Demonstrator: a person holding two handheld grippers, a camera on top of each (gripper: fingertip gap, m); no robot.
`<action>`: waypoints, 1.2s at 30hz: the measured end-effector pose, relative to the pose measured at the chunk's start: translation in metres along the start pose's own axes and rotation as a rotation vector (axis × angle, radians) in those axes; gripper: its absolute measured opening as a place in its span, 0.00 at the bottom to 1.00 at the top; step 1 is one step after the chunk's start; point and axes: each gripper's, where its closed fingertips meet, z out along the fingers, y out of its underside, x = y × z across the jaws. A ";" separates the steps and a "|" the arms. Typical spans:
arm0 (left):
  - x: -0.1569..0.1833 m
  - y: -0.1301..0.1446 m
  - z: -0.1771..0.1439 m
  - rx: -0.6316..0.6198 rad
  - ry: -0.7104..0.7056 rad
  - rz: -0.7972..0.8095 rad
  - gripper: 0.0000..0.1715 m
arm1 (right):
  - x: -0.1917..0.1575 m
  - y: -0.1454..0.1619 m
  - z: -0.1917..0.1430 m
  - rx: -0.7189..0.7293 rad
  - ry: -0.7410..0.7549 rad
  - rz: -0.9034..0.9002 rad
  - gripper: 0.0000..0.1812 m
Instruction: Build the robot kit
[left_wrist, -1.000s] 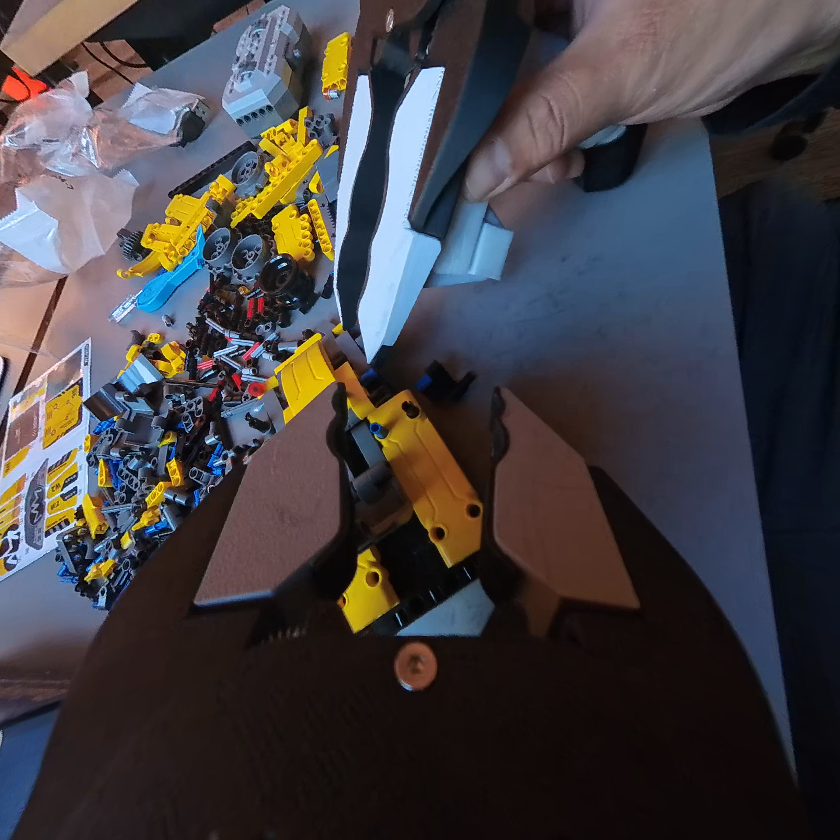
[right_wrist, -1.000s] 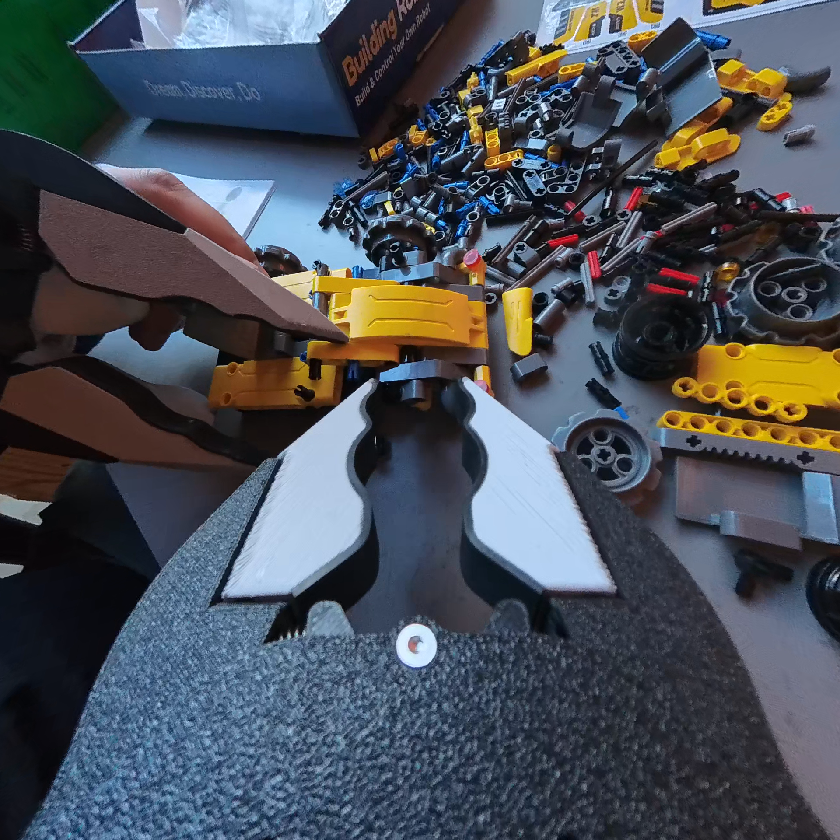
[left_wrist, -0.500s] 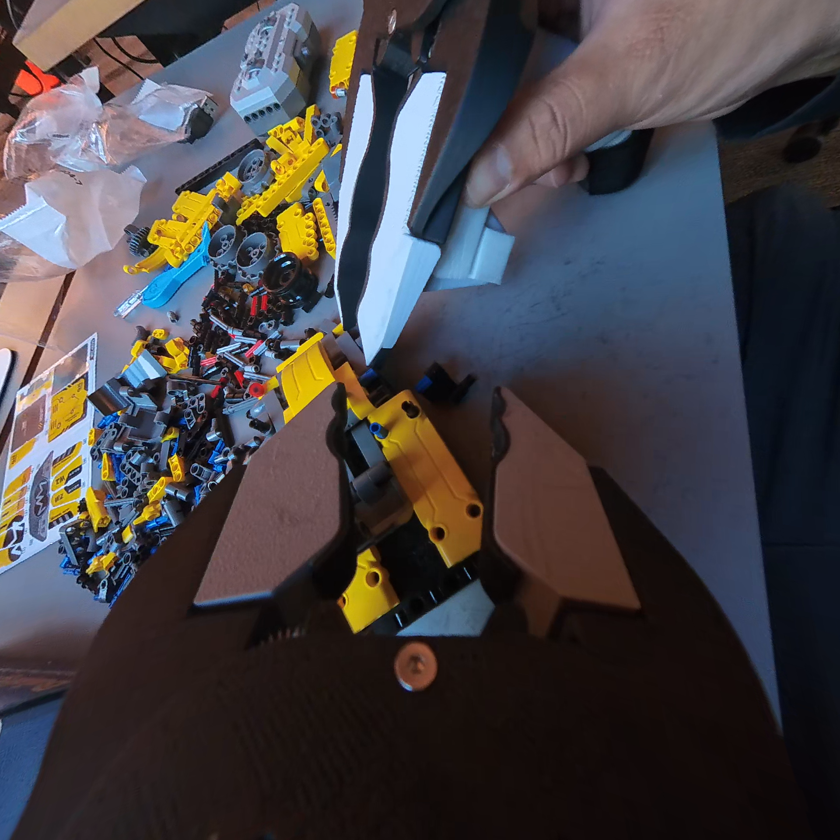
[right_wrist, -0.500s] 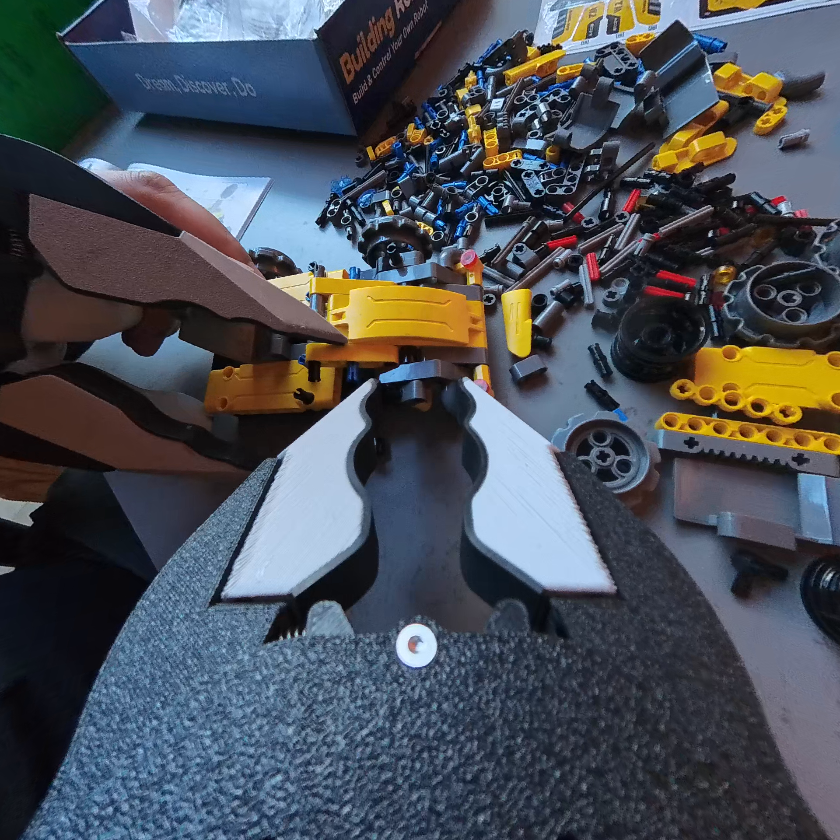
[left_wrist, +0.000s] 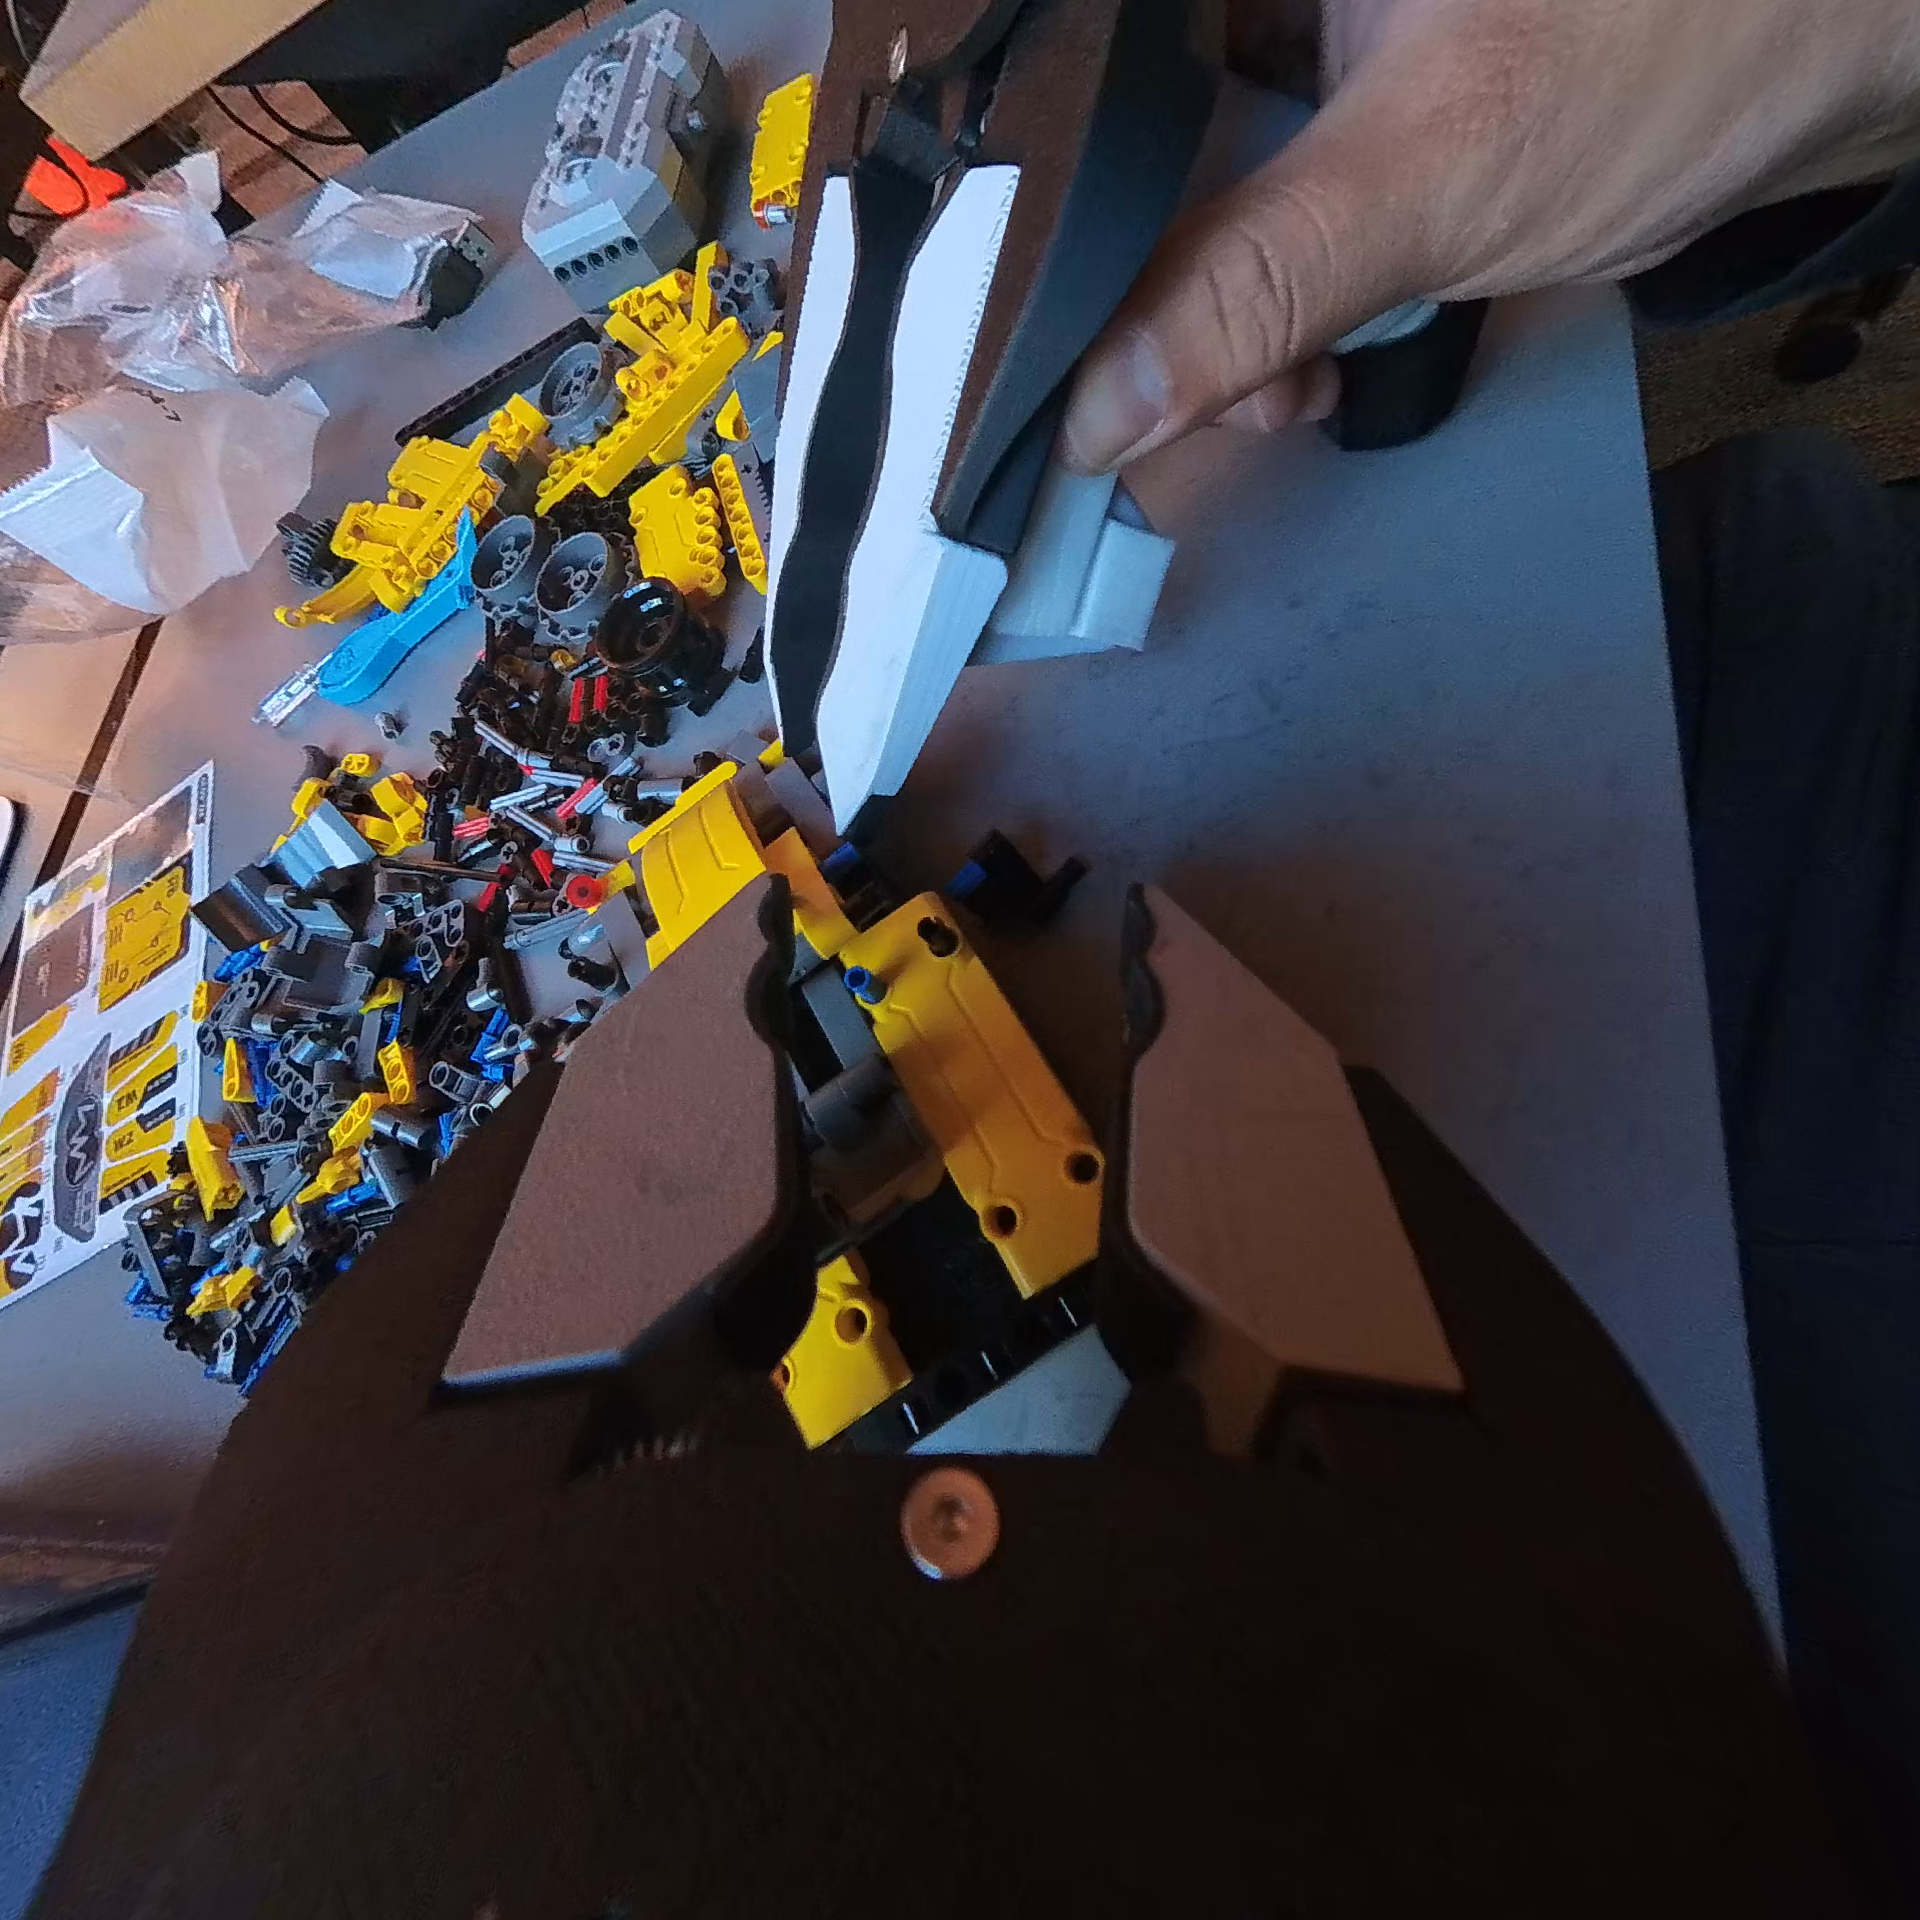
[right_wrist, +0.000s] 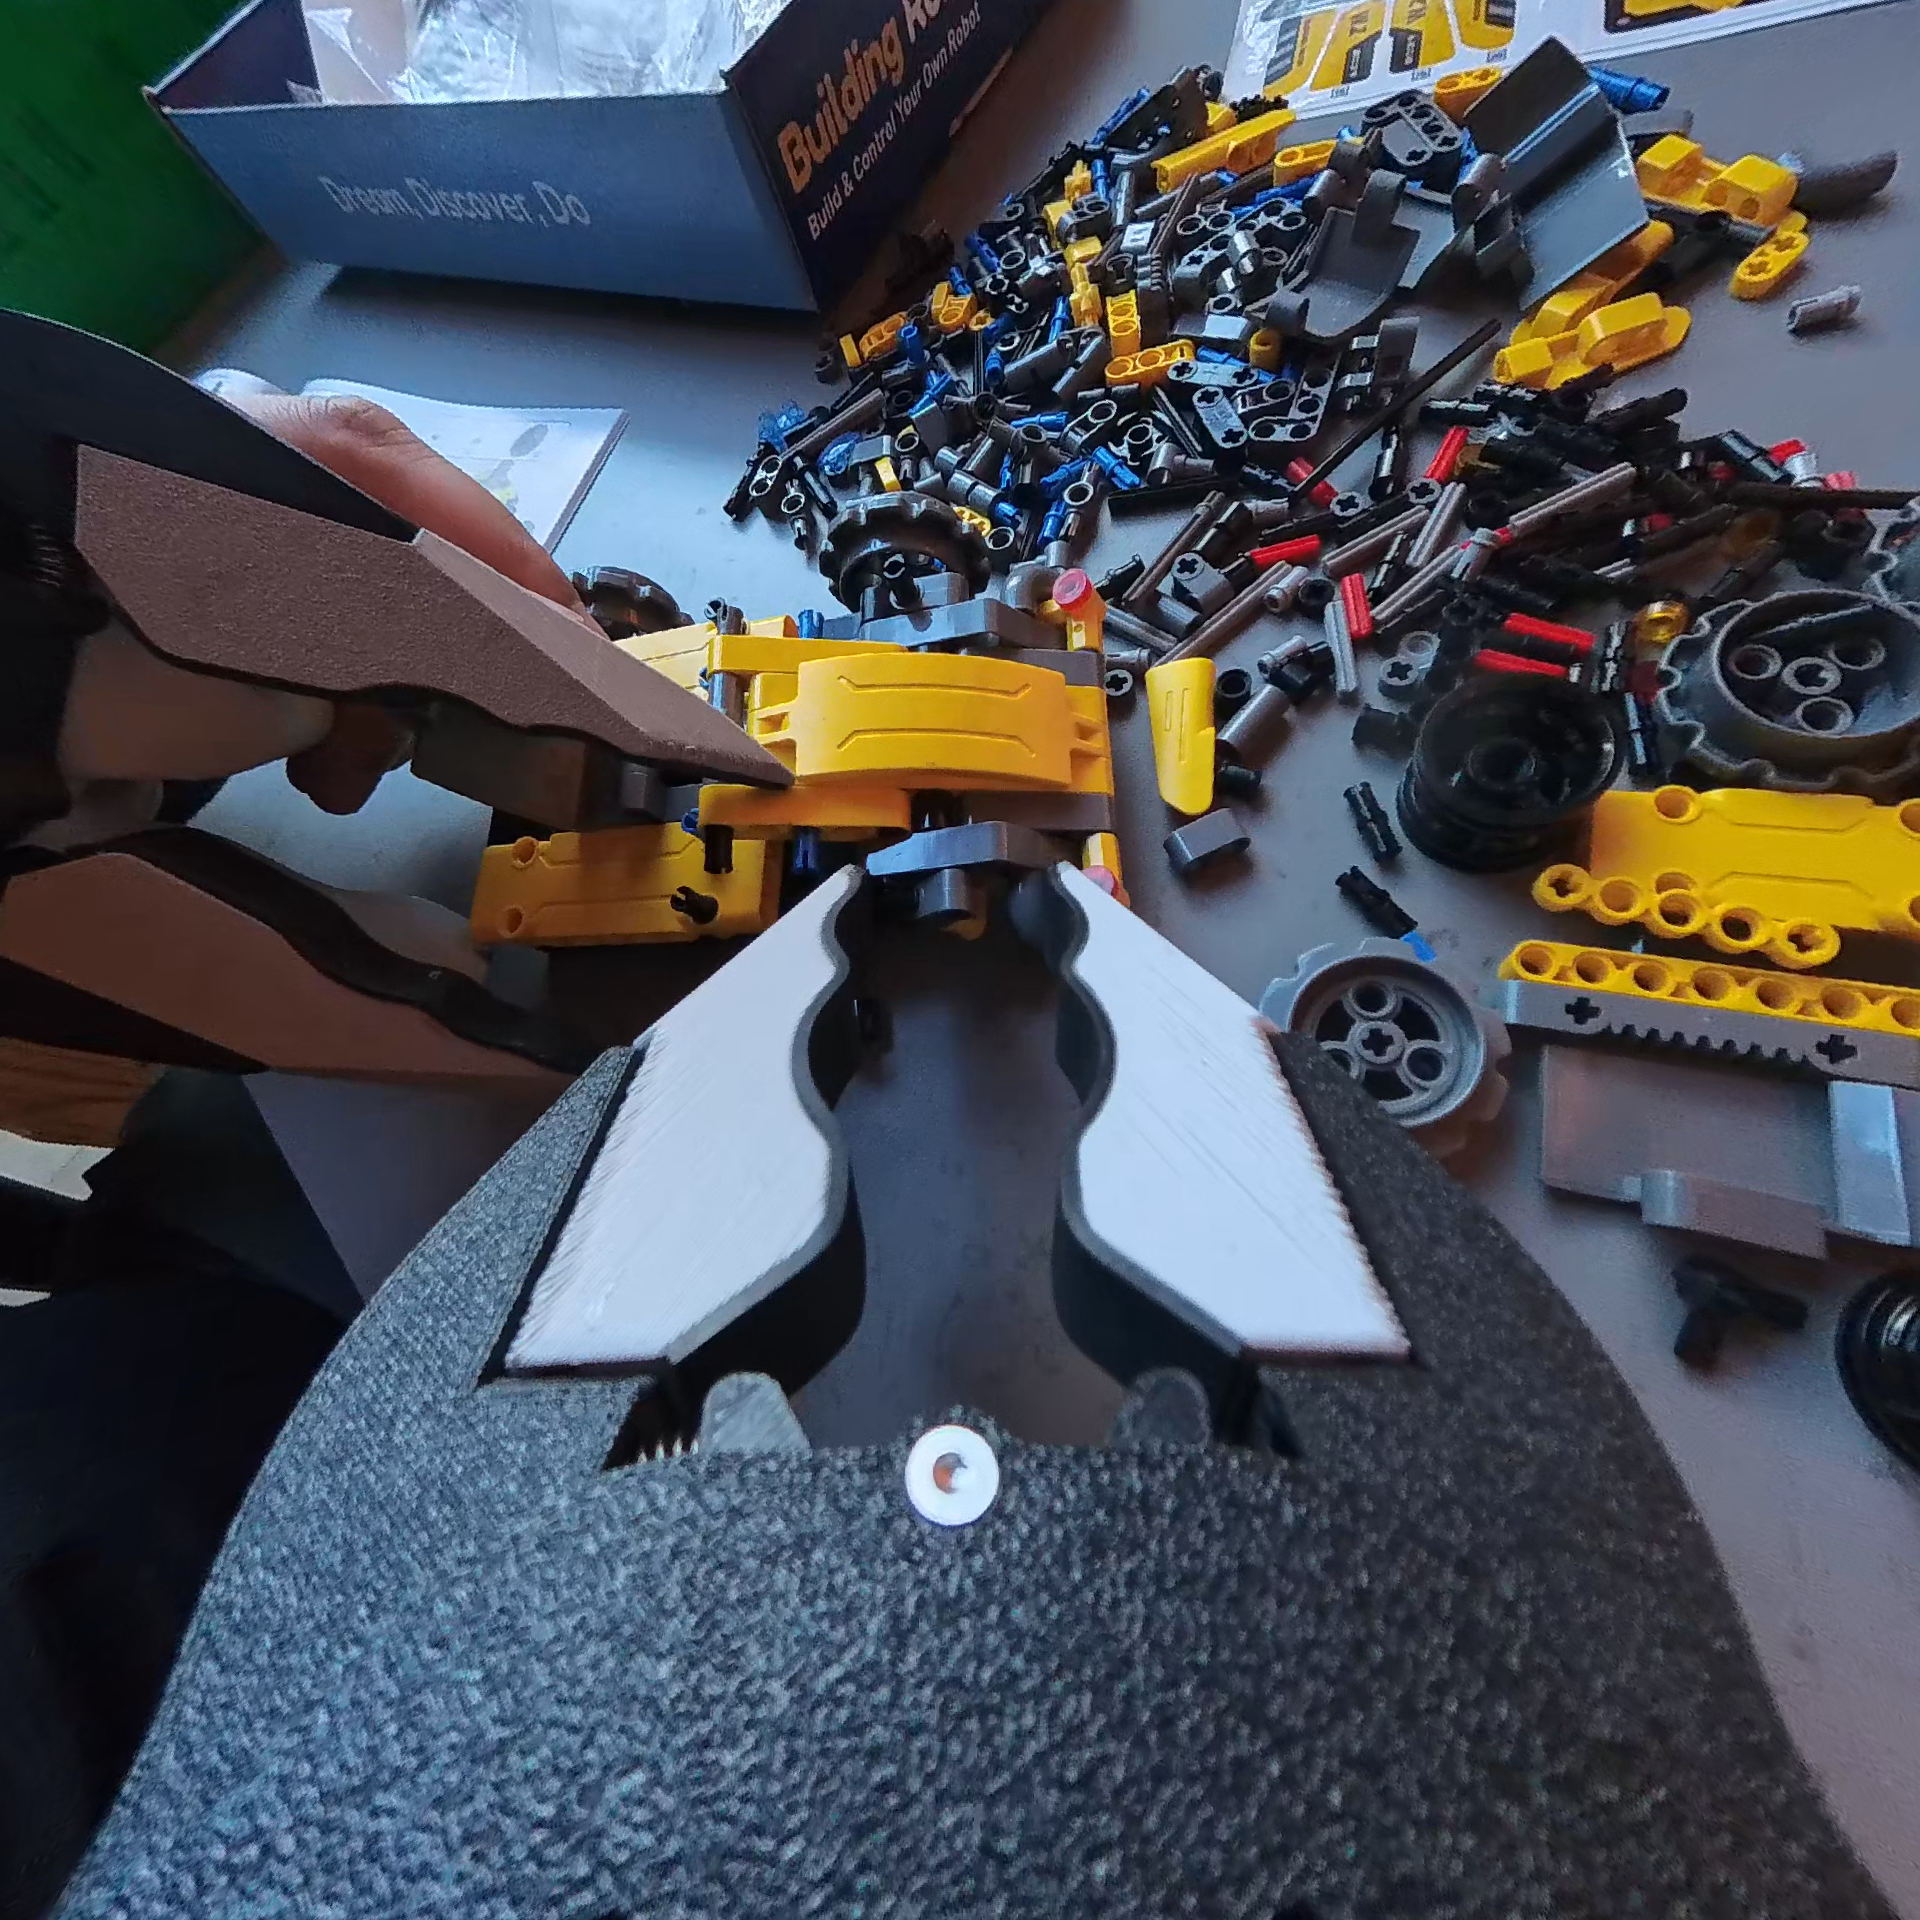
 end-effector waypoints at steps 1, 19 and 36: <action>0.000 0.000 0.000 0.000 0.000 0.000 0.35 | 0.000 0.000 0.000 0.000 0.000 0.000 0.18; 0.000 0.000 -0.002 0.039 0.031 -0.015 0.35 | 0.005 -0.003 -0.004 0.026 -0.178 0.274 0.09; 0.000 -0.001 -0.002 0.085 0.063 -0.035 0.34 | 0.009 0.003 -0.008 0.008 0.136 -0.202 0.26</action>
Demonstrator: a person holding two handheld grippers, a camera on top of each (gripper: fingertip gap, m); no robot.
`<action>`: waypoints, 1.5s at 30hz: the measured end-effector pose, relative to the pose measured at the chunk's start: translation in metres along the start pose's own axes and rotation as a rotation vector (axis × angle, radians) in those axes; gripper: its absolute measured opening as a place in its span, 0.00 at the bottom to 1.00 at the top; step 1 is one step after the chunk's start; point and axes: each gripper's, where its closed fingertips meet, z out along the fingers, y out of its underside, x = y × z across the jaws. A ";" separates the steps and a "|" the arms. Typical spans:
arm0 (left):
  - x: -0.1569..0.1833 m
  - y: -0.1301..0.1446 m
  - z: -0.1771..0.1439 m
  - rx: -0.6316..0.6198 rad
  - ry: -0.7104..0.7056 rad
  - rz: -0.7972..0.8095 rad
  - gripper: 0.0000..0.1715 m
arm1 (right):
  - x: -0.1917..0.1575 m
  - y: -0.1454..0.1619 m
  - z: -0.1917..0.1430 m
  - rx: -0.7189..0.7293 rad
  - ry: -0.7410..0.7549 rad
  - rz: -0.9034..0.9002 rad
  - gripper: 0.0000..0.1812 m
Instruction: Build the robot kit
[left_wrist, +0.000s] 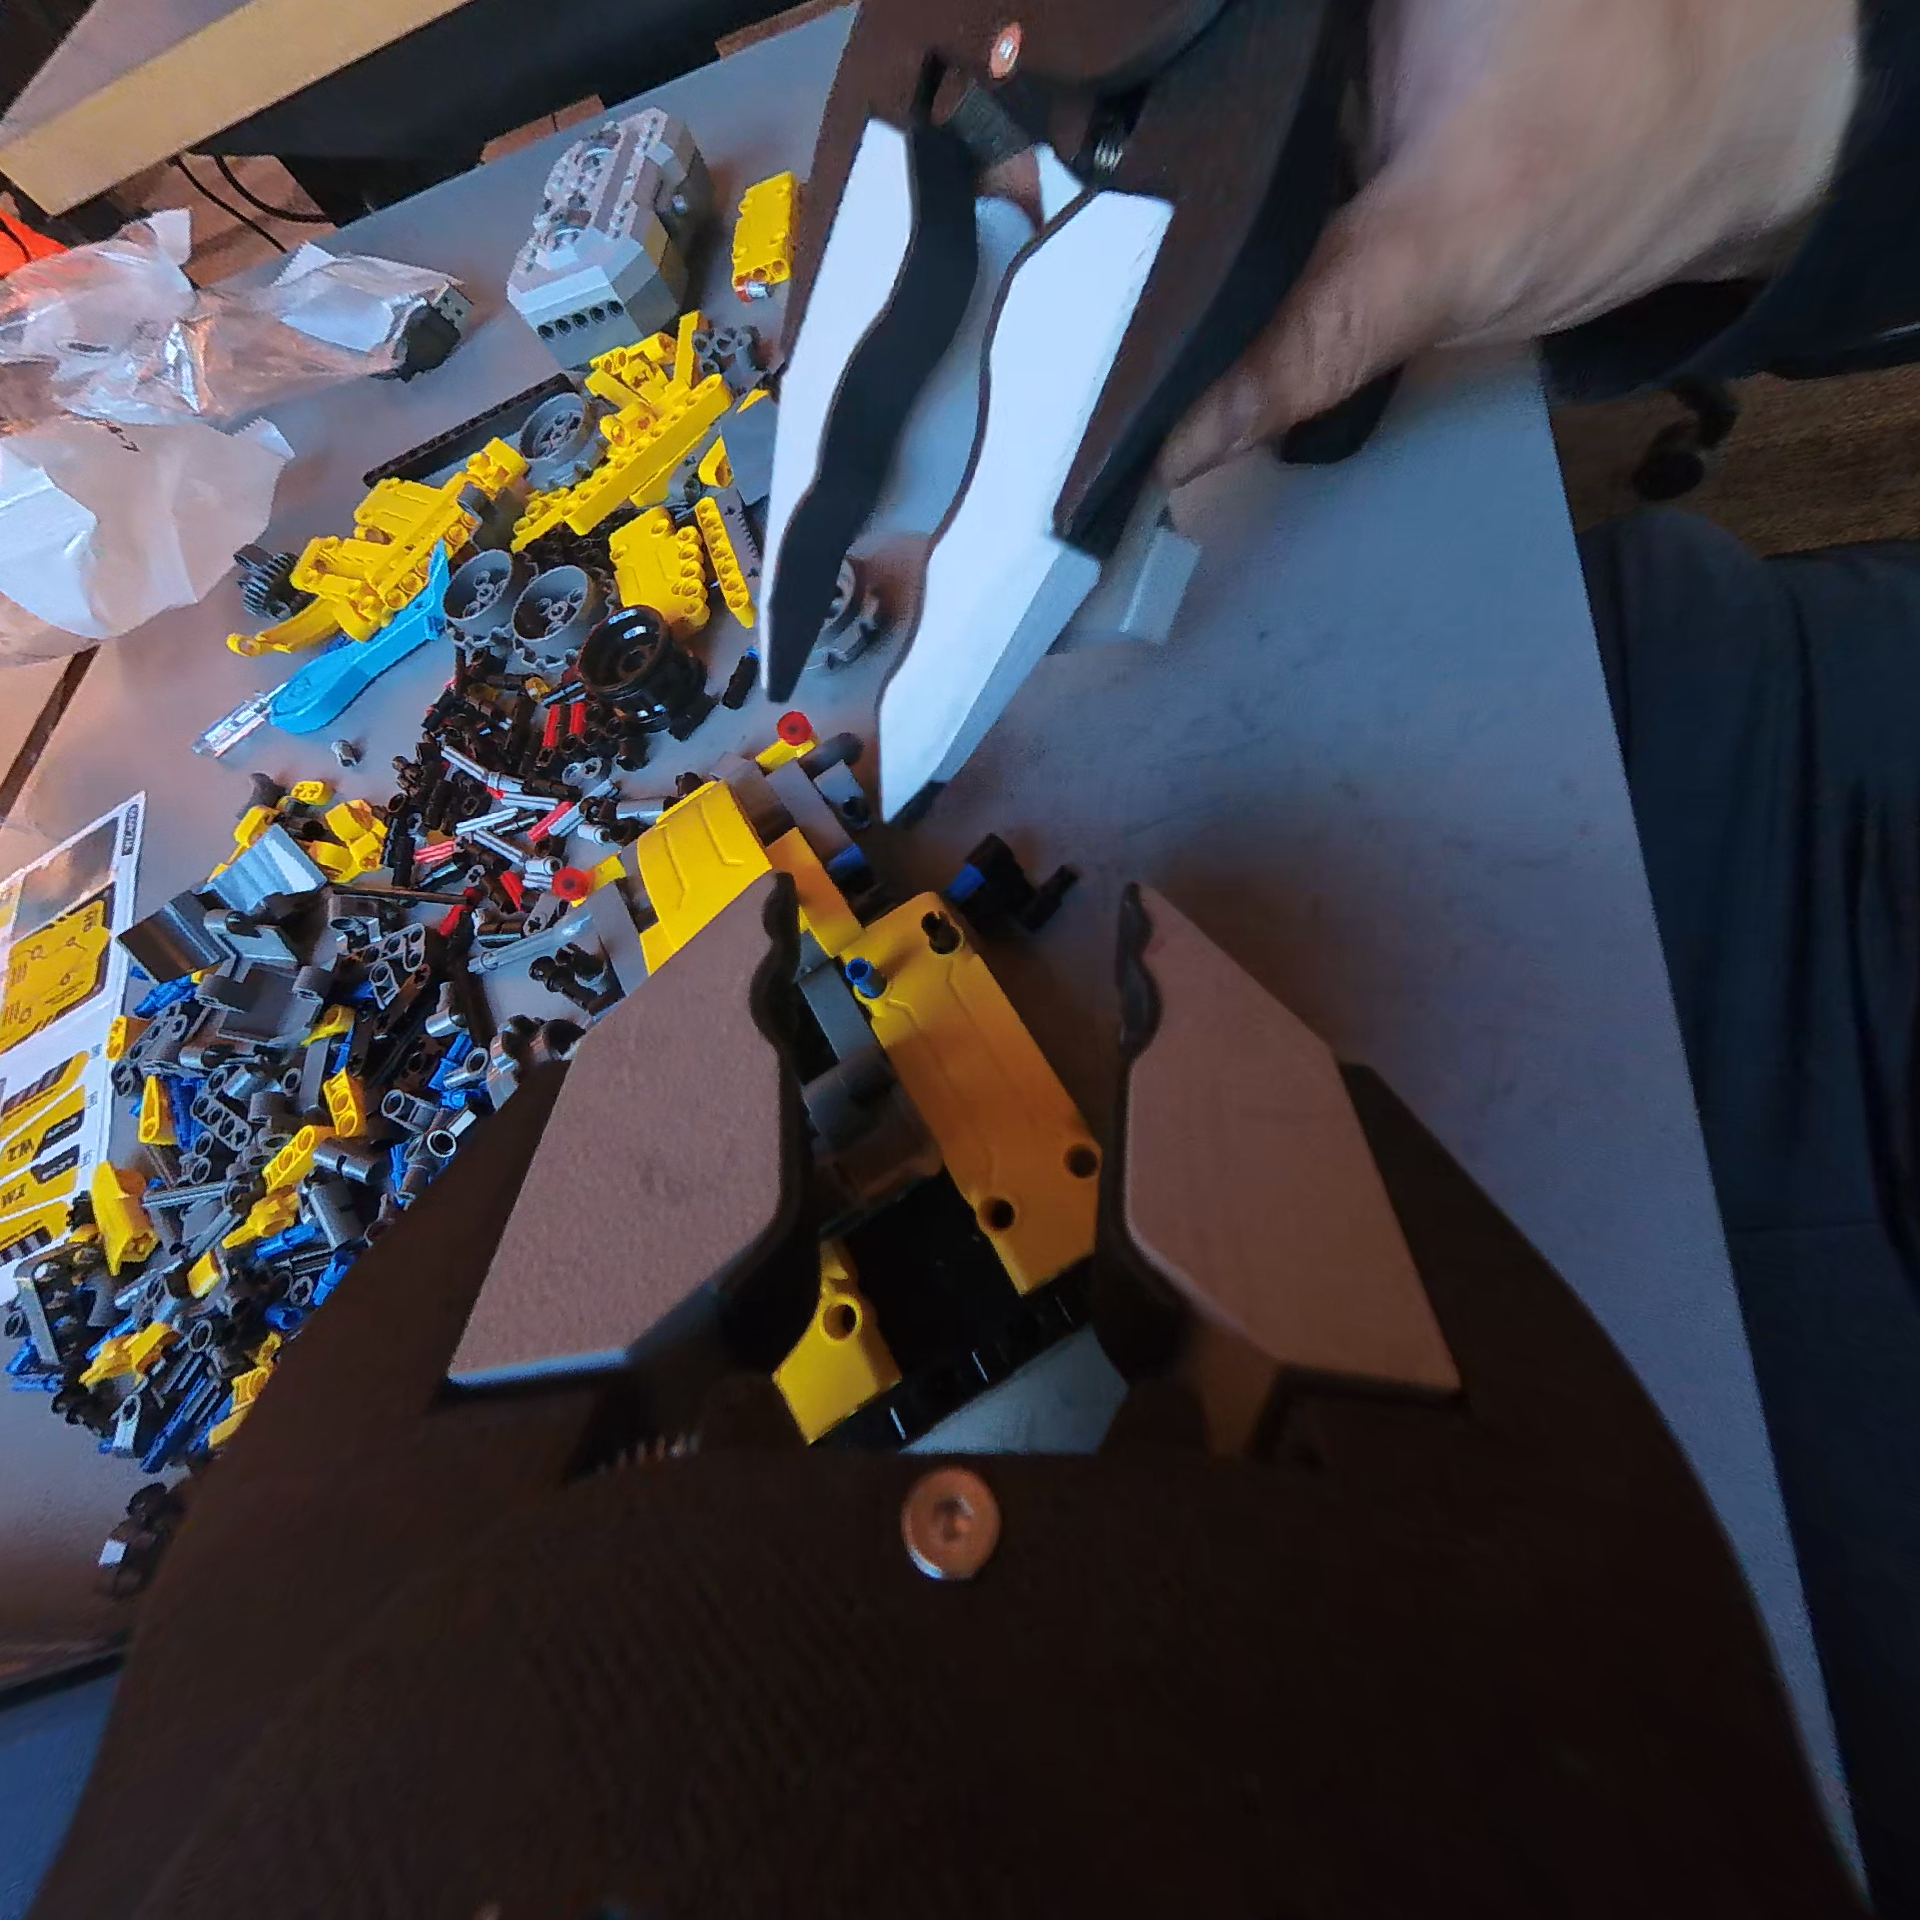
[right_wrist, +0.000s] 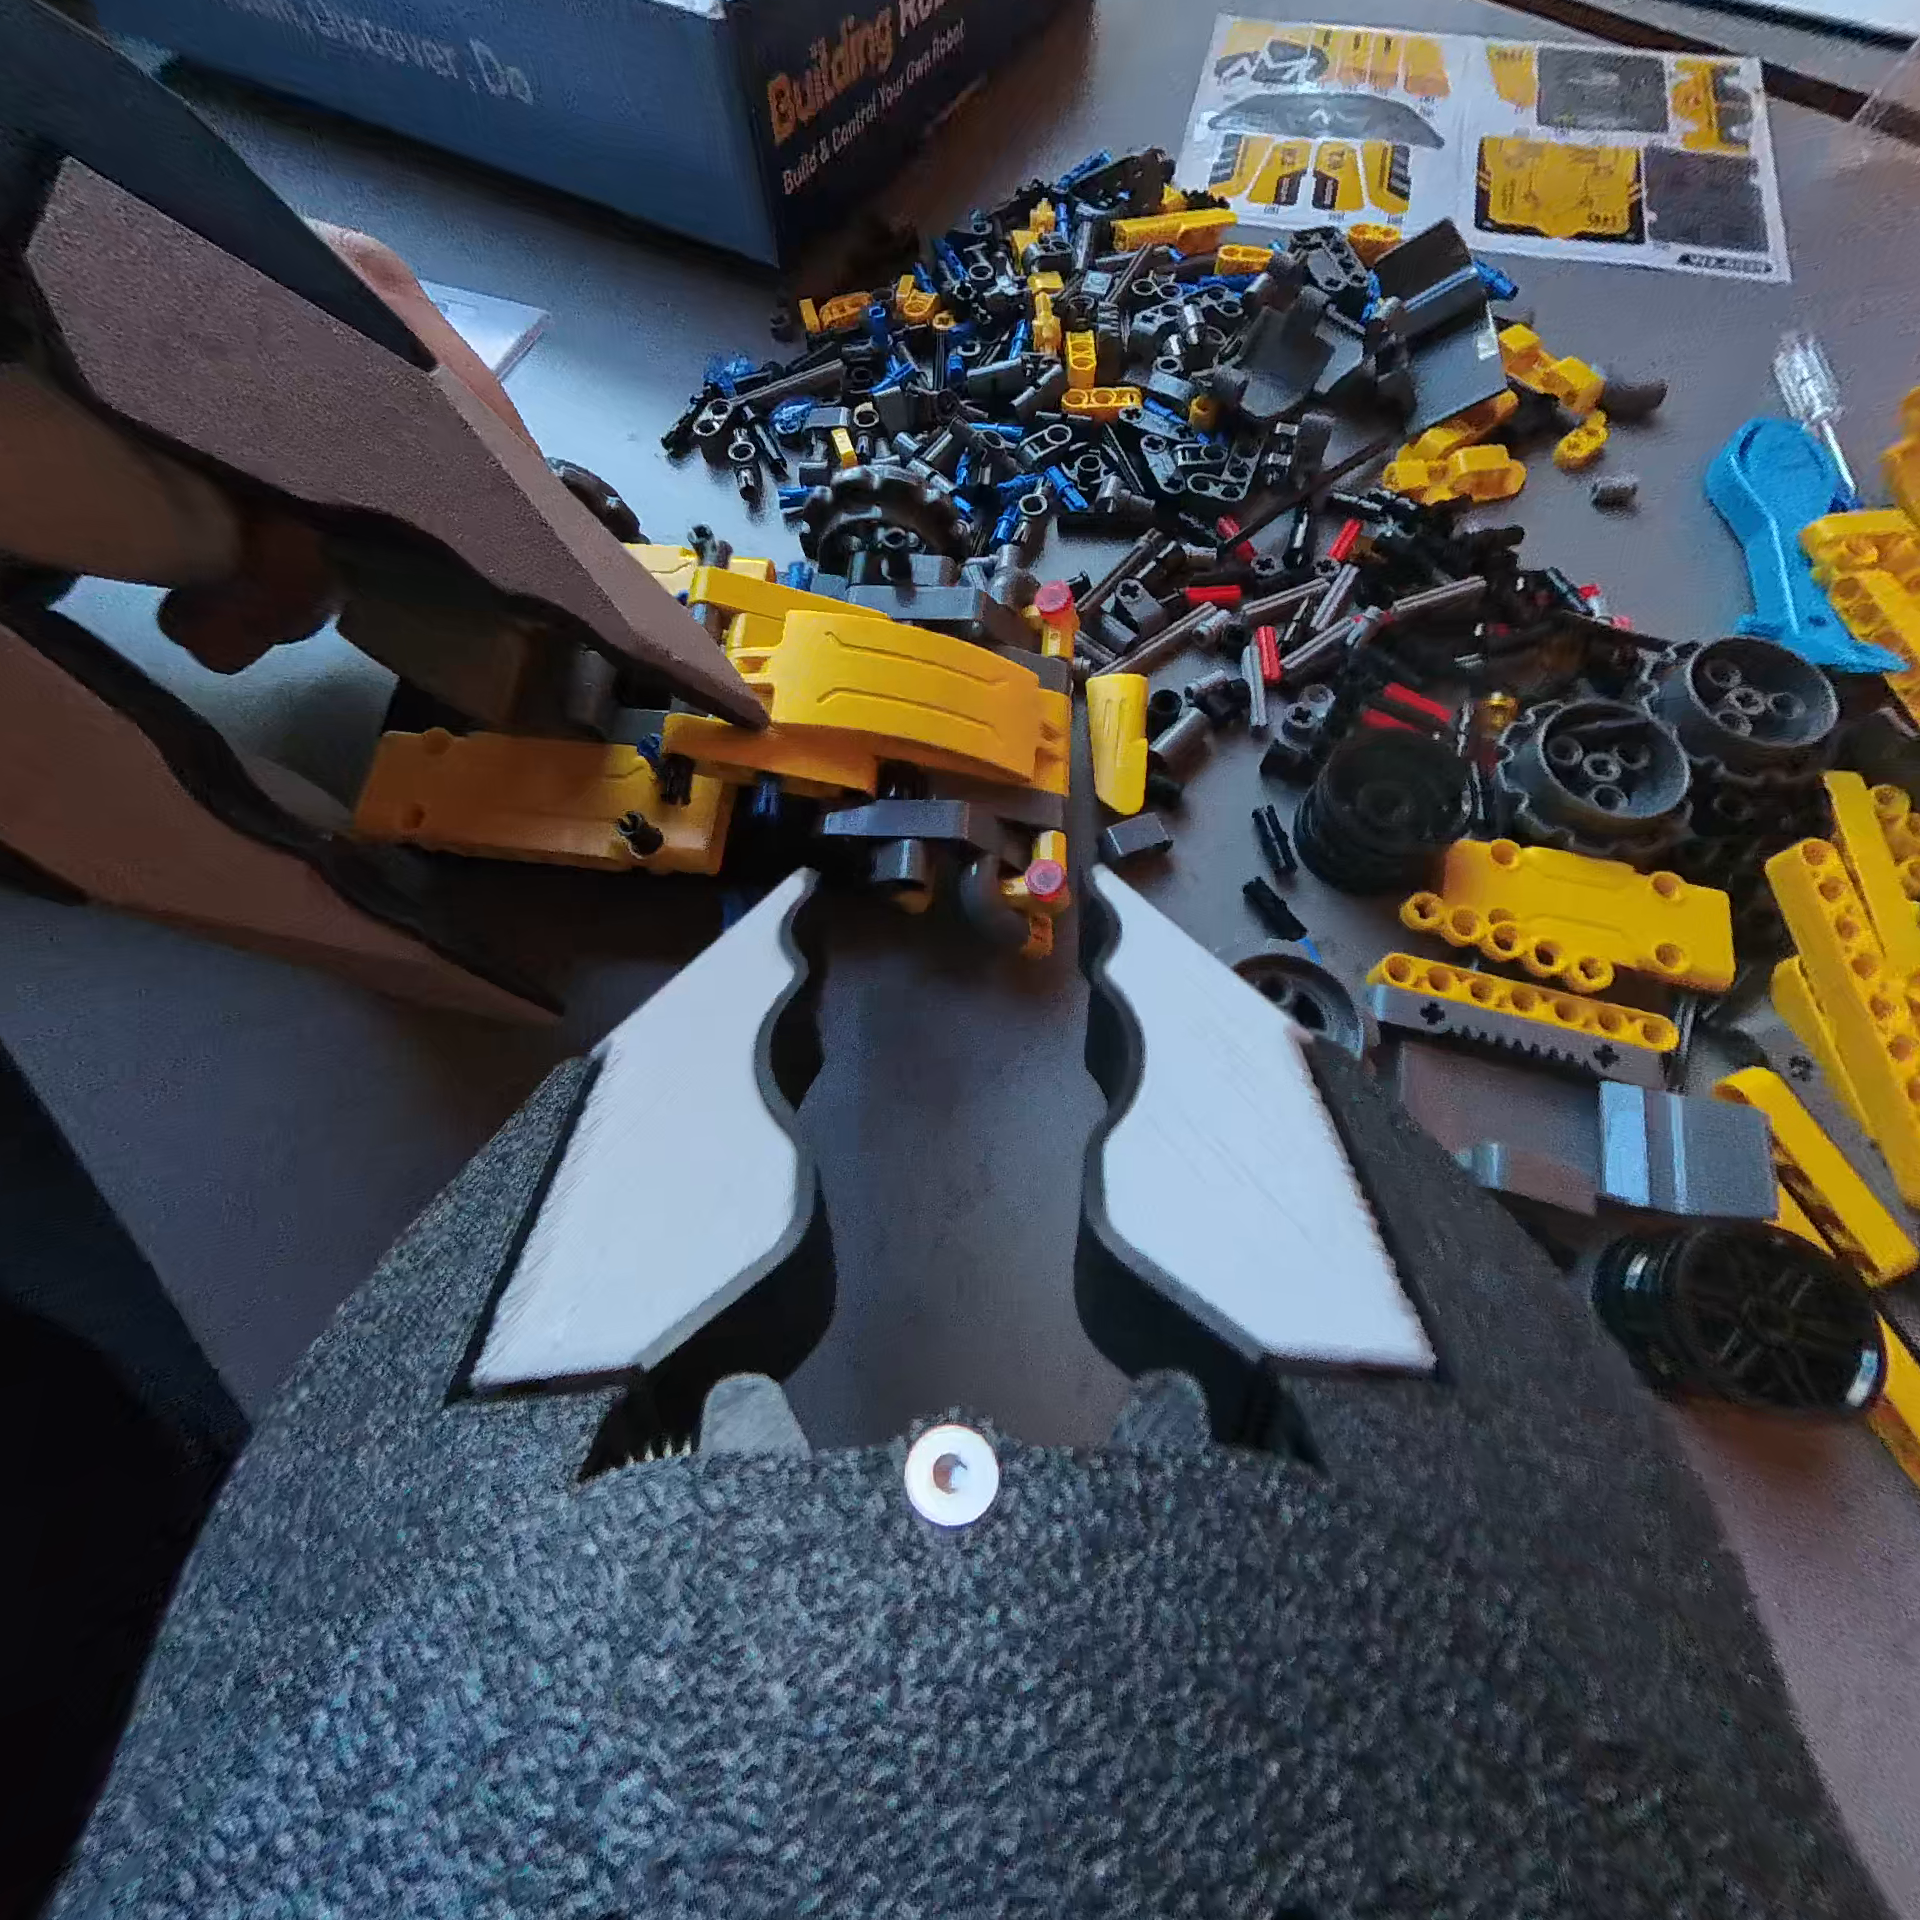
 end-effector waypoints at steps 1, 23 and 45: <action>0.000 0.000 0.000 0.001 -0.001 0.000 0.34 | 0.002 0.001 0.002 -0.009 0.000 0.005 0.26; -0.001 0.003 0.000 0.000 0.000 0.009 0.36 | -0.002 -0.001 0.011 -0.037 -0.191 0.176 0.26; -0.001 0.002 0.001 0.002 -0.003 0.012 0.36 | -0.002 -0.001 0.011 -0.072 -0.280 0.284 0.26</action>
